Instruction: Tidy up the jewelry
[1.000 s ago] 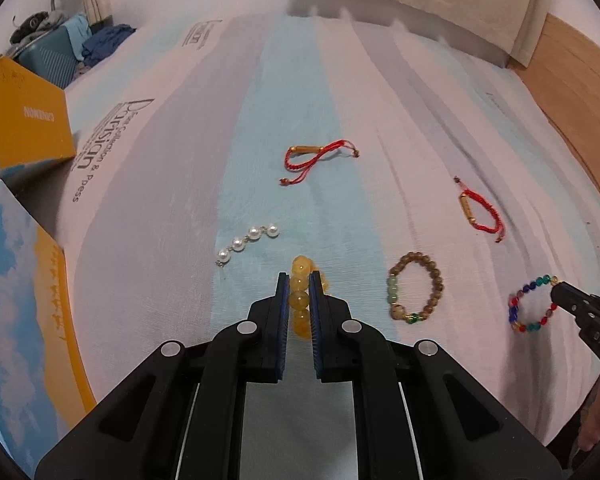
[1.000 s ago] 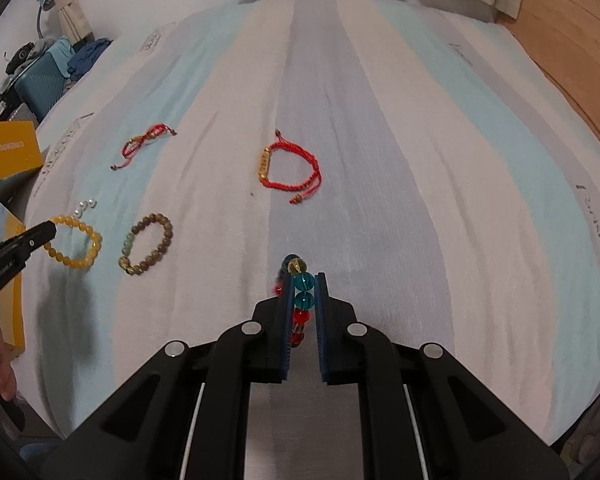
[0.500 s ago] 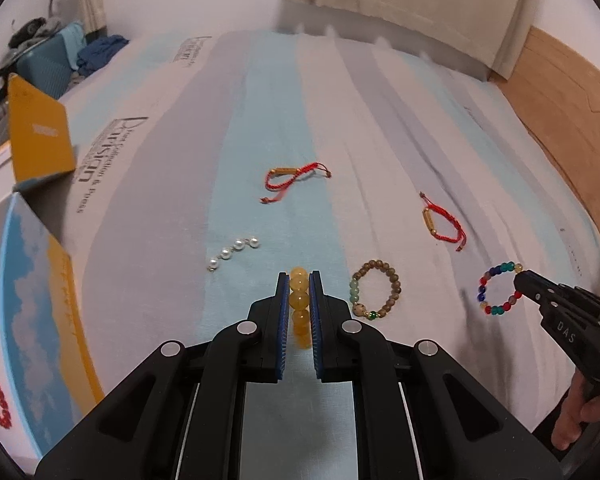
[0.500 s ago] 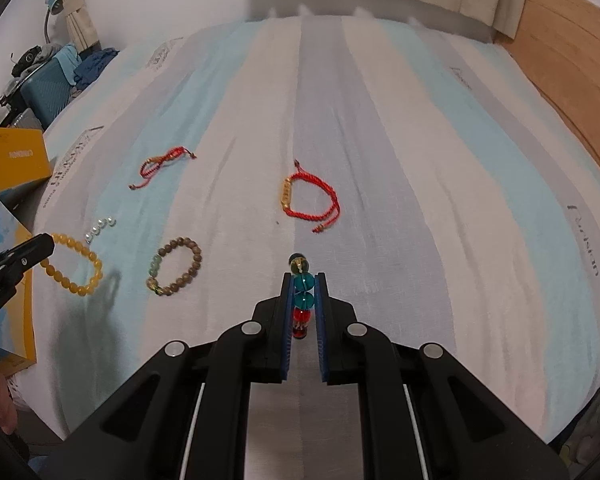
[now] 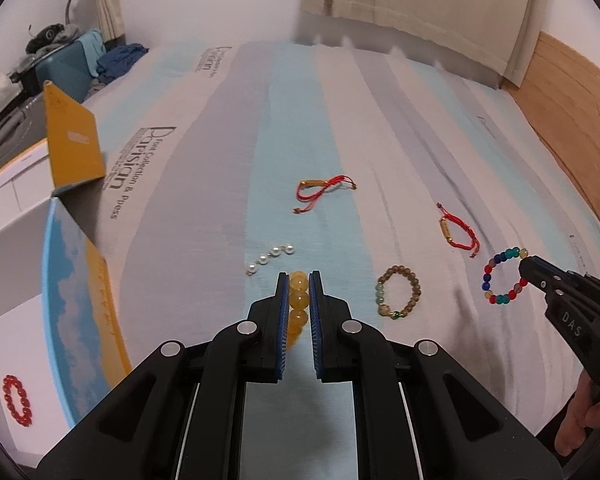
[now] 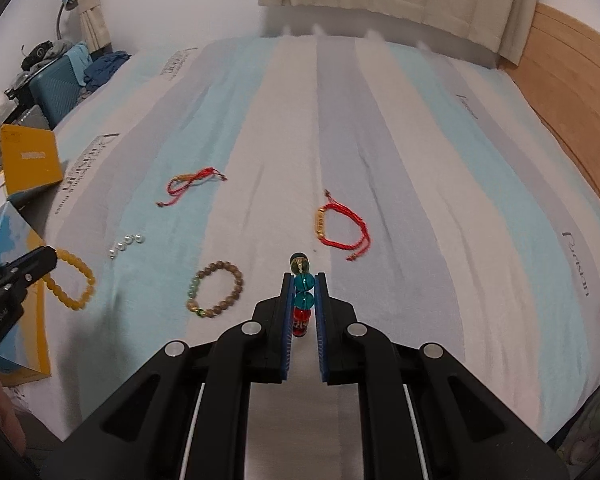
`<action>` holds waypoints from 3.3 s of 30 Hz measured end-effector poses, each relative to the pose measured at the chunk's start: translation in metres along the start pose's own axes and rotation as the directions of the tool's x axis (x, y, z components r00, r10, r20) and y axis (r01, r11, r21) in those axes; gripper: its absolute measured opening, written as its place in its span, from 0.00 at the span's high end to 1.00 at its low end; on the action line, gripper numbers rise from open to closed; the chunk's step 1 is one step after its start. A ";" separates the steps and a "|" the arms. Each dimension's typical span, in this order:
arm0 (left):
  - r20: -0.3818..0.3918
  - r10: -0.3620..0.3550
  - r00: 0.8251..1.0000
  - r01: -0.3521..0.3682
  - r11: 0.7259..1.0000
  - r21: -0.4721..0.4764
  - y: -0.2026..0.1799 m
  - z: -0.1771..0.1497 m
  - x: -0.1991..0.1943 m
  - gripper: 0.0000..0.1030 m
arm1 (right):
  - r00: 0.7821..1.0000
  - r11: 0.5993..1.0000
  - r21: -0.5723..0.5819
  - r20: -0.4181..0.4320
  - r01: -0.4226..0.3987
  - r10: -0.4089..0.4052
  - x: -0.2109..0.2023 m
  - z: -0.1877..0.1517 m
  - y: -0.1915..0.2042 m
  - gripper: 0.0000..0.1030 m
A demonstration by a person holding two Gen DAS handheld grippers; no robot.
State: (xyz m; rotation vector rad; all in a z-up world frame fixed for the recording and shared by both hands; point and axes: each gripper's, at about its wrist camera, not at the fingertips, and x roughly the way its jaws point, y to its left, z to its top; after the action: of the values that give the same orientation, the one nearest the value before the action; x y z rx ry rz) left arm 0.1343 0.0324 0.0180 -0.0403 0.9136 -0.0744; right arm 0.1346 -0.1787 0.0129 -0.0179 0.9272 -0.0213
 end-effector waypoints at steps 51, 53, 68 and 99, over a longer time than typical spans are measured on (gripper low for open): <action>0.148 0.112 0.983 -0.090 0.984 -0.151 0.119 -0.016 -0.123 0.91 | 0.963 0.943 -0.220 0.045 -0.250 0.266 -0.075 0.030 0.192 0.91; 0.153 0.122 0.981 -0.096 0.981 -0.170 0.129 -0.019 -0.129 0.91 | 0.956 0.935 -0.233 0.052 -0.268 0.287 -0.081 0.030 0.206 0.91; 0.138 0.189 0.972 -0.144 0.948 -0.284 0.201 -0.039 -0.150 0.91 | 0.914 0.853 -0.375 0.029 -0.364 0.404 -0.110 -0.002 0.311 0.91; -0.065 0.295 0.953 -0.296 0.871 -0.392 0.318 -0.105 -0.127 0.91 | 0.905 0.782 -0.457 -0.160 -0.423 0.395 -0.052 -0.045 0.420 0.91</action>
State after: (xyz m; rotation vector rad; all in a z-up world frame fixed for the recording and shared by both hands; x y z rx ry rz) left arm -0.0111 0.3592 0.0328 -0.2790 0.9166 0.4009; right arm 0.0713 0.2423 0.0172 -0.2829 0.9564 0.6255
